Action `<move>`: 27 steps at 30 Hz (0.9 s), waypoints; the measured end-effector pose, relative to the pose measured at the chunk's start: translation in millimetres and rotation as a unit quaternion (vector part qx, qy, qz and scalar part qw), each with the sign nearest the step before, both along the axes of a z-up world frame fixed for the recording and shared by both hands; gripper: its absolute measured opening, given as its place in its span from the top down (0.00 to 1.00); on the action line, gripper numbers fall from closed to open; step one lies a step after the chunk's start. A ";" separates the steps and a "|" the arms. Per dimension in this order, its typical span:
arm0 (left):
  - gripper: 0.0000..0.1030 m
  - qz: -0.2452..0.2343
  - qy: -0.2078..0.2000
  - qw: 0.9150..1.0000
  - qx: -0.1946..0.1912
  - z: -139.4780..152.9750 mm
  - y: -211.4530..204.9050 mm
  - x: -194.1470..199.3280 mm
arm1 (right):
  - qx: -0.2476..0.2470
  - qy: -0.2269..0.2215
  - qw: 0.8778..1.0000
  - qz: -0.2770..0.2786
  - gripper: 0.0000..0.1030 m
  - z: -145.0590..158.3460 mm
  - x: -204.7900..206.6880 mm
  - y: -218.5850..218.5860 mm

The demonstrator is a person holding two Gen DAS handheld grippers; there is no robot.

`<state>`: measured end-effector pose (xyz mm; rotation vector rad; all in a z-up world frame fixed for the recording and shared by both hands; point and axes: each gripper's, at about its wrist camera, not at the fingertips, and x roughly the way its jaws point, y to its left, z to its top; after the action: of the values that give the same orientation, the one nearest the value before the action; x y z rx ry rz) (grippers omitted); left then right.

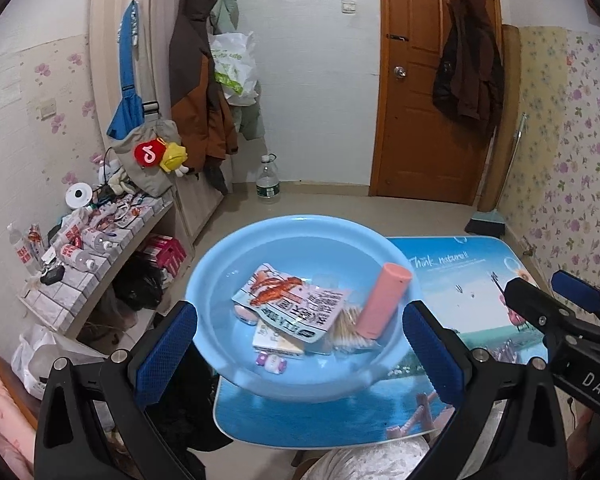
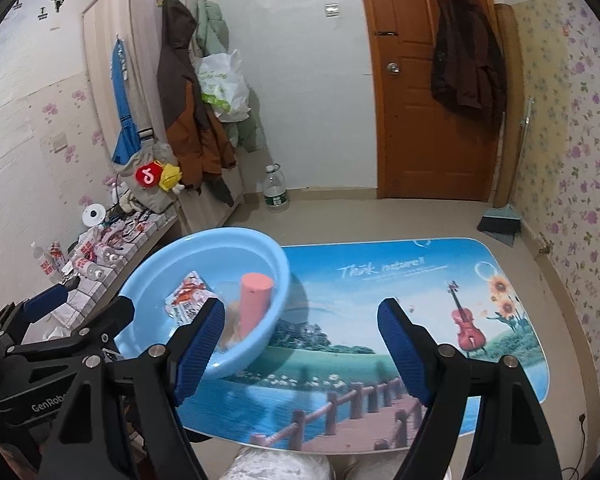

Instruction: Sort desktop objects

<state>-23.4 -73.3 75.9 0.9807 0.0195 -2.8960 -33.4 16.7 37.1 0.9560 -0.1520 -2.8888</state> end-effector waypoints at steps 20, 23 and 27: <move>0.00 -0.019 -0.017 1.000 -0.005 -10.6 16.9 -7.7 | 0.003 -0.011 1.000 -0.016 0.22 -10.9 1.0 13.3; 0.00 -0.015 -0.020 1.000 -0.006 -11.7 16.1 -8.8 | 0.006 -0.008 1.000 -0.018 0.22 -11.4 0.9 13.0; 0.00 -0.012 -0.021 1.000 -0.004 -11.6 14.1 -10.6 | 0.004 -0.014 1.000 -0.019 0.22 -14.5 -3.0 13.4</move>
<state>-34.0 -59.2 64.3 1.0466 -0.0069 -2.8936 -36.5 30.1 22.6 1.0051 -0.1626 -2.9138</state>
